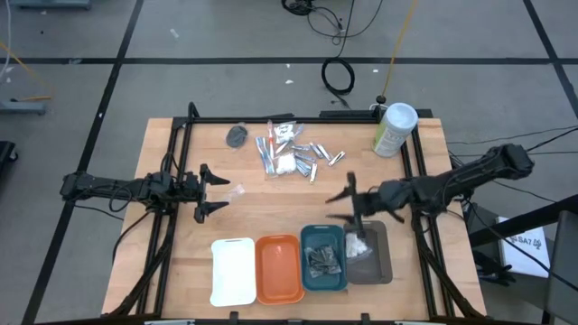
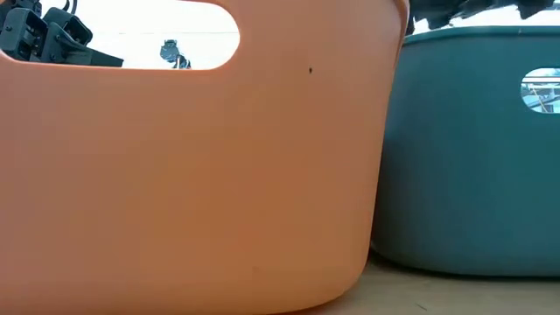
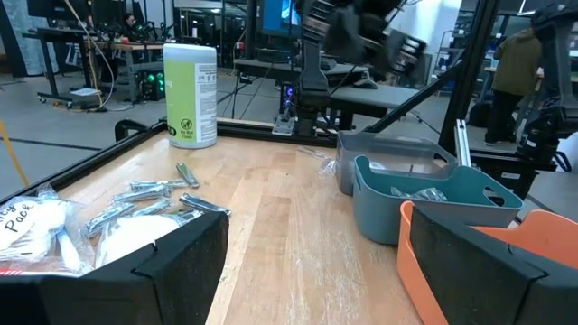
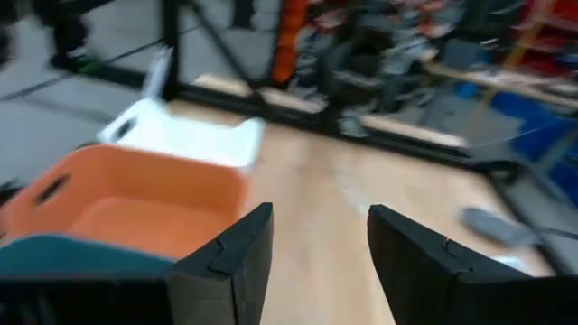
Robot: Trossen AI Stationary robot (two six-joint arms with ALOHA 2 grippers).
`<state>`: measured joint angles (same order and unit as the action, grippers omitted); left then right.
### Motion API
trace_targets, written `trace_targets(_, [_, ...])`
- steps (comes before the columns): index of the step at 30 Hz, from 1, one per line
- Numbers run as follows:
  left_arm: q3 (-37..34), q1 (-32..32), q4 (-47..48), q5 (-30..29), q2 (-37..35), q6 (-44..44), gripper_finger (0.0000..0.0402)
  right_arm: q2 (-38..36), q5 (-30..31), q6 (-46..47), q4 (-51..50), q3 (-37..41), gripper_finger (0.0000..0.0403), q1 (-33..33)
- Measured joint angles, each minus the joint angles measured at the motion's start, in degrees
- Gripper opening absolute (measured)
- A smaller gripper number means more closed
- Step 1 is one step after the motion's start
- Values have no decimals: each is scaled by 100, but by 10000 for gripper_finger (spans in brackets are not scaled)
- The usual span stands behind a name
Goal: Pick & Place Travel size toiletries
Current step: Put the black hairbrush into the blue bin
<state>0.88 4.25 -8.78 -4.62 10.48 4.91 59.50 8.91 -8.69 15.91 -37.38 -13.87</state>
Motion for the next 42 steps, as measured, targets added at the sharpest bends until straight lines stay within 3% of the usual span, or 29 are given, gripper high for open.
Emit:
trace_targets(7, [-1,2,-341,-33,0,-116,340,-572,-5,301,105,446,169,875])
trace_targets(11, [-1,1,-909,-43,-3,115,340,-638,-10,448,99,550,165,1216])
trace_targets(15, [-1,2,-889,-66,-2,107,340,-636,-16,350,148,598,165,1528])
trace_targets(17, [-1,2,-827,-387,4,187,340,-636,-16,300,250,628,164,1679])
trace_targets(22, [-1,-8,-756,-2101,37,961,340,-636,-38,40,329,648,164,1947])
trace_targets(27, [110,-130,-753,-1947,342,1309,340,-618,-465,4,466,648,160,2128])
trace_targets(31, [887,-403,29,-2262,922,1345,340,-512,-468,7,952,648,160,2142])
trace_targets(37, [2864,-1318,2798,-3422,2445,1875,340,-243,-458,128,1288,648,160,2142])
trace_targets(39, [3304,-1775,3139,-3494,3041,1969,340,-146,-458,137,1378,648,160,2142])
trace_targets(42, [3693,-2486,3092,-3091,3929,1695,340,-33,-455,56,1561,650,159,2142])
